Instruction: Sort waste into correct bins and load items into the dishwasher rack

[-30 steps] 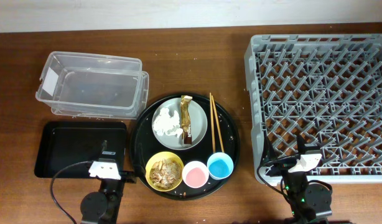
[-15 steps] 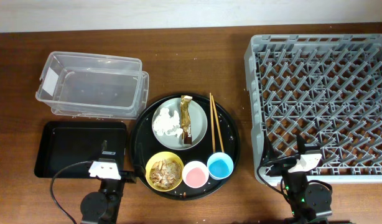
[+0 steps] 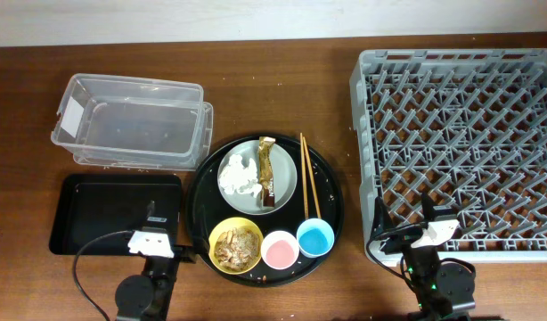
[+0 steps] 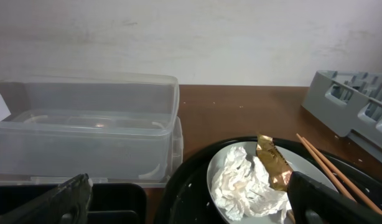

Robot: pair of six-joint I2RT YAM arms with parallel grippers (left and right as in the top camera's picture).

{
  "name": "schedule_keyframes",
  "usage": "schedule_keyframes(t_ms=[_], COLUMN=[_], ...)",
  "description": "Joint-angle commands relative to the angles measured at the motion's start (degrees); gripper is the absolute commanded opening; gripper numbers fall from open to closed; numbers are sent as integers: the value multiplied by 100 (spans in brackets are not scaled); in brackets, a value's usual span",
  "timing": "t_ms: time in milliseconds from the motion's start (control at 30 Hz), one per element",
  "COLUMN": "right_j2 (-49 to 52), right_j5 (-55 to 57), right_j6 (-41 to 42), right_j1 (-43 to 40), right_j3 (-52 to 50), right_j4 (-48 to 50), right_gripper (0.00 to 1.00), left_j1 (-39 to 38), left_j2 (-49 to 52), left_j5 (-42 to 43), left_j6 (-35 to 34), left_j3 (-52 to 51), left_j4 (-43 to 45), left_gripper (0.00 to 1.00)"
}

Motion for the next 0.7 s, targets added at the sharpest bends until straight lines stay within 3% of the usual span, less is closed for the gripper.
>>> schedule_keyframes(t_ms=[0, 233, 367, 500, 667], right_j2=[-37, -37, -37, -13, 774], right_j5=[-79, -527, -1436, -1987, -2050], right_j6=[-17, -15, 131, 756, 778], right_j1=[-33, -33, -33, -33, -33], right_j3=[-57, -57, 129, 872, 2859], right_j4=[17, 48, -35, -538, -2597], right_gripper=[98, 98, 98, 98, 98], left_j1=[35, 35, 35, 35, 35], left_j2=[-7, 0, 0, 76, 1128], left_j5=[74, 1043, 2312, 2389, 2118], left_j6=[90, 90, 72, -105, -125], left_j3=[-44, -37, 210, 1182, 3257], left_j4=[0, 87, -68, -1327, -2981], left_gripper=[100, 100, 100, 100, 100])
